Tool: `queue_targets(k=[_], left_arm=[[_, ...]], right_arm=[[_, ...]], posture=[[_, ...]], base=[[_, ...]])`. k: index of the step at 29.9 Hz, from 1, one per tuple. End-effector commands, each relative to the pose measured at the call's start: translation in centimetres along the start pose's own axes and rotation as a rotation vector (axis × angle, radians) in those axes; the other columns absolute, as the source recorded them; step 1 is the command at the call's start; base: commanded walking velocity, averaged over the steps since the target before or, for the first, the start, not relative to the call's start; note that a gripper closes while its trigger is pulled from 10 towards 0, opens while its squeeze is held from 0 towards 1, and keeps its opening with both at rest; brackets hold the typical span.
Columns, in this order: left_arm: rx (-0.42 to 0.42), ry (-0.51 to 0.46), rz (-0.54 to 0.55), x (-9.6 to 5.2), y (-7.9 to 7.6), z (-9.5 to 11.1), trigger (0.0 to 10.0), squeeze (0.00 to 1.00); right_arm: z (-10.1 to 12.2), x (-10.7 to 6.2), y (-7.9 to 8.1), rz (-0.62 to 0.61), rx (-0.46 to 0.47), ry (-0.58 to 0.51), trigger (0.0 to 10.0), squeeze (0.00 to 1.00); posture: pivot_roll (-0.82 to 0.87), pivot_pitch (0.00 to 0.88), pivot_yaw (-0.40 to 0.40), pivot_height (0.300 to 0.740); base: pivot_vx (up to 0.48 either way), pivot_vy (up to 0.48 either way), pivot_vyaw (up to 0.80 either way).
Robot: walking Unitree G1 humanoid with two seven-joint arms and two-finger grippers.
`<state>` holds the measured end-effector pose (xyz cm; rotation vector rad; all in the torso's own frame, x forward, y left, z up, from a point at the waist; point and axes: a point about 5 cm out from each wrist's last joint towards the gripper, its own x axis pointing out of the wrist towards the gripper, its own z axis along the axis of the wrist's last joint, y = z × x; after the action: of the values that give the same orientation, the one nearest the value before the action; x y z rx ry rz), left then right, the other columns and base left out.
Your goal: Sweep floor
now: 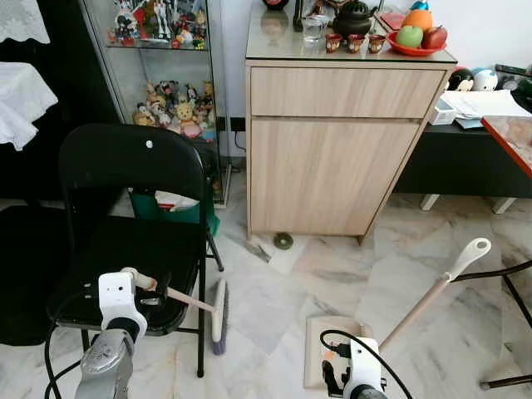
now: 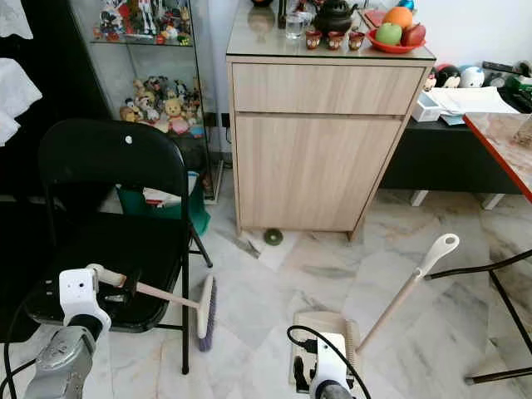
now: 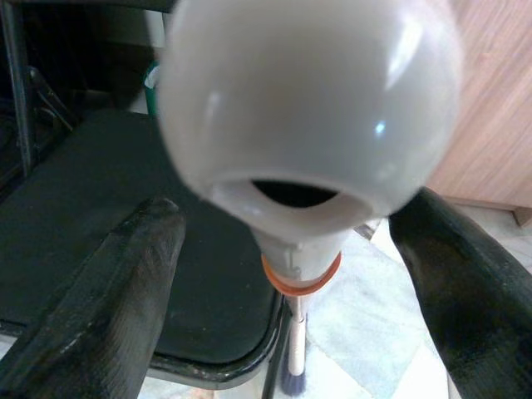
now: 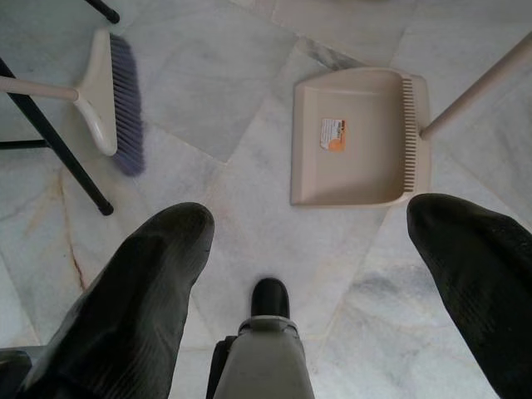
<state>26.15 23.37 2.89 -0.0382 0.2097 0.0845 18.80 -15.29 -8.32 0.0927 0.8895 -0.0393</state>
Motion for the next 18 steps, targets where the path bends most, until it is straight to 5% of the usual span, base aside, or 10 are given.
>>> queue_targets(k=[1, 16, 17, 18], left_arm=[[-0.004, 0.000, 0.003, 0.2, -0.1, 0.0, 10.0, 0.00], [-0.005, 0.003, -0.003, 1.3, -0.3, 0.2, 10.0, 0.00], [-0.007, 0.001, -0.004, 1.4, -0.3, 0.3, 7.6, 0.00], [-0.006, 0.000, -0.005, 1.4, -0.3, 0.3, 0.5, 0.00]], right_arm=[[-0.1, 0.0, 0.0, 0.001, -0.005, 0.003, 10.0, 0.00], [-0.1, 0.0, 0.0, 0.004, -0.005, 0.004, 10.0, 0.00], [-0.2, 0.0, 0.0, 0.003, -0.005, 0.004, 10.0, 0.00], [-0.2, 0.0, 0.0, 0.003, -0.004, 0.004, 10.0, 0.00]], posture=[[-0.02, 0.036, -0.050, 0.740], [-0.02, 0.038, -0.053, 0.740], [-0.02, 0.038, -0.053, 0.740], [-0.02, 0.038, -0.053, 0.740]], base=[[0.000, 0.000, 0.00], [0.000, 0.000, 0.00], [0.000, 0.000, 0.00], [0.000, 0.000, 0.00]])
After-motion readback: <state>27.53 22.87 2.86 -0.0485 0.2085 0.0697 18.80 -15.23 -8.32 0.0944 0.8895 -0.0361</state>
